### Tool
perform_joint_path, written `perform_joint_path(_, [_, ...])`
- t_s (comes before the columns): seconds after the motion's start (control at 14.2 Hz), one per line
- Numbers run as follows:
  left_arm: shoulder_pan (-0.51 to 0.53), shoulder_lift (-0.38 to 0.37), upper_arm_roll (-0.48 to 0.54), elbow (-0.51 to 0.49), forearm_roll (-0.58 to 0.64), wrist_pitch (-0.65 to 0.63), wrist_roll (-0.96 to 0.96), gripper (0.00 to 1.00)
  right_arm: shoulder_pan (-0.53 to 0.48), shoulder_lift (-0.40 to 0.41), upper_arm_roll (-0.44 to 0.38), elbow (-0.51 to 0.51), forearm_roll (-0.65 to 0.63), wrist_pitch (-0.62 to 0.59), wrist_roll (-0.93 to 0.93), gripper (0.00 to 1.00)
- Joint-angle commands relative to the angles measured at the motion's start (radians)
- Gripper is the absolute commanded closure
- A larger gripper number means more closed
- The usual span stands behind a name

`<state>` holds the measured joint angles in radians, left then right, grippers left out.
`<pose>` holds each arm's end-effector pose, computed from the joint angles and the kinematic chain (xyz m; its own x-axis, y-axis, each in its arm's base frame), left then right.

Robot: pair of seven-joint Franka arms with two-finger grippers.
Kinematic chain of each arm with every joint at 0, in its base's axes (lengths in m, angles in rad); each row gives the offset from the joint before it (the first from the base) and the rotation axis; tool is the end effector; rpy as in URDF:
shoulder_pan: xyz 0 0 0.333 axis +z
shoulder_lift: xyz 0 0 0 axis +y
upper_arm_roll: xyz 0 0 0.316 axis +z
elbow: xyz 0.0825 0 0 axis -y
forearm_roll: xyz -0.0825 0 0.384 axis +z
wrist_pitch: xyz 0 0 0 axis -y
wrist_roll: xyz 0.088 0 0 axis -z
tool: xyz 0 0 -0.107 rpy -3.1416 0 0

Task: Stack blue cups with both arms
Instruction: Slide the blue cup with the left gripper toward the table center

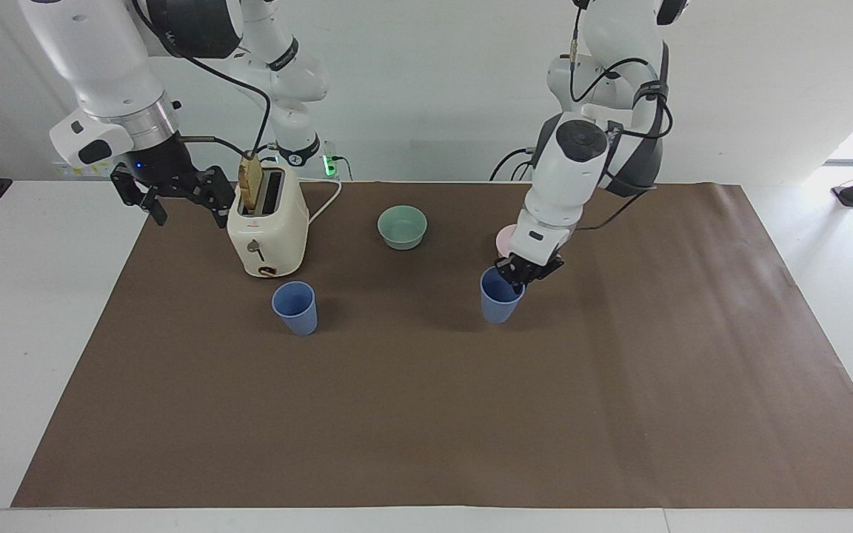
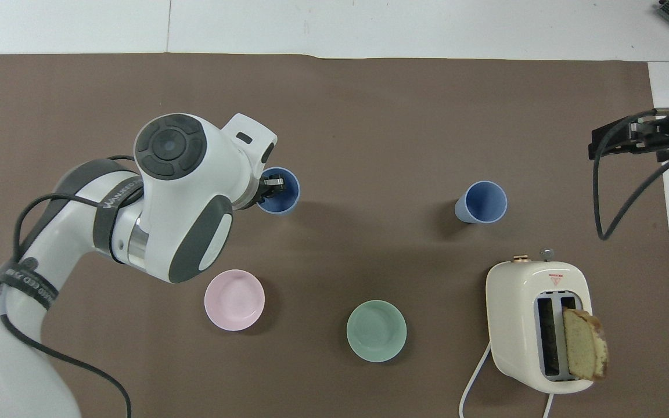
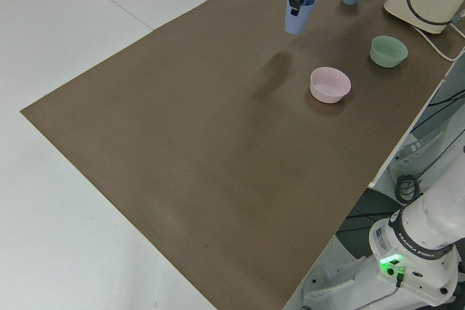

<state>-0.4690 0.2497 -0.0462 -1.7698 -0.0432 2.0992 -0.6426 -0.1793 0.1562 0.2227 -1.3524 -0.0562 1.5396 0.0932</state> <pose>0.5534 -0.3135 0.4271 0.9881 0.1504 0.0332 0.1470 -0.9852 0.0877 0.5991 0.0078 0.6364 0.9978 -0.0553 0.0366 -0.0560 -0.9983 0.0184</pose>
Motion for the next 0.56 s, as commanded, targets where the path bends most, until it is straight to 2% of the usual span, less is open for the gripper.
perform_joint_path(0.0, [-0.033,0.051,0.019,0.029,0.032,0.048,-0.026,1.00,-0.016,-0.023,0.004,-0.025,0.026,0.001,-0.015,0.00])
perform_joint_path(0.49, [-0.066,0.097,0.019,0.027,0.022,0.122,-0.037,1.00,-0.014,-0.023,0.004,-0.025,0.026,0.002,-0.015,0.00])
